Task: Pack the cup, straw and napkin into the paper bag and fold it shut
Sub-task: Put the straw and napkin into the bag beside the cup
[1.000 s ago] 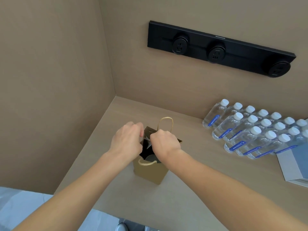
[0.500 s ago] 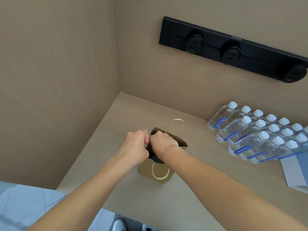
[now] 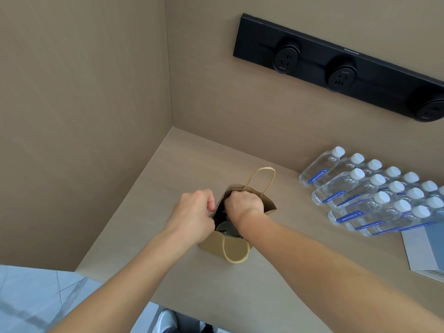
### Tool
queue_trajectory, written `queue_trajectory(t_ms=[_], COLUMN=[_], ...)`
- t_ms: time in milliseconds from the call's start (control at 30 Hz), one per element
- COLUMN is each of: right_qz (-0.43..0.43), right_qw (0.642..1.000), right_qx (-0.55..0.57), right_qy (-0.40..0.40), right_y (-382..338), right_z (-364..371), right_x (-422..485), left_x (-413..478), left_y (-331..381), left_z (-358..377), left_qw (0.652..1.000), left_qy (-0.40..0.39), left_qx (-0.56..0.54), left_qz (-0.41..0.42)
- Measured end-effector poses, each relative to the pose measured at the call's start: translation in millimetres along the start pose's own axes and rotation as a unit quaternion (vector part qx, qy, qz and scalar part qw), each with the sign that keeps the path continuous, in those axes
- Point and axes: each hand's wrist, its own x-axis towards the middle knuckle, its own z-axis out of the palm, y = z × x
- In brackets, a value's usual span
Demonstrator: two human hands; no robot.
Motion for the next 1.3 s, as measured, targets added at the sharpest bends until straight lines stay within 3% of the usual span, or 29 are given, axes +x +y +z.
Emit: queue_trajectory(t_ms=[267, 500, 900, 1067, 1200, 1300], right_qz=[-0.021, -0.069, -0.065, -0.006, 0.076, 0.127], right_qw=[0.986, 0.967, 0.996, 0.997, 0.985, 0.955], right_qx=[-0.008, -0.074, 0.027, 0.073, 0.151, 0.268], right_qy=[-0.163, -0.235, -0.058, 0.030, 0.022, -0.014], right_y=[14, 29, 51, 92, 115, 102], right_z=[15, 2, -60, -80, -64, -35], right_x=[18, 17, -52, -88, -101, -102], left_x=[4, 4, 4, 6, 9, 9], left_y=[3, 9, 40, 48, 52, 53], left_z=[2, 10, 11, 7, 9, 8], left_qw=[1.000, 1.000, 0.996, 0.992, 0.990, 0.990], left_qy=[-0.007, -0.012, -0.051, -0.059, -0.051, -0.041], left_qx=[0.002, 0.006, 0.072, 0.109, 0.128, 0.135], left_qz=[0.008, 0.008, 0.002, 0.005, 0.018, 0.026])
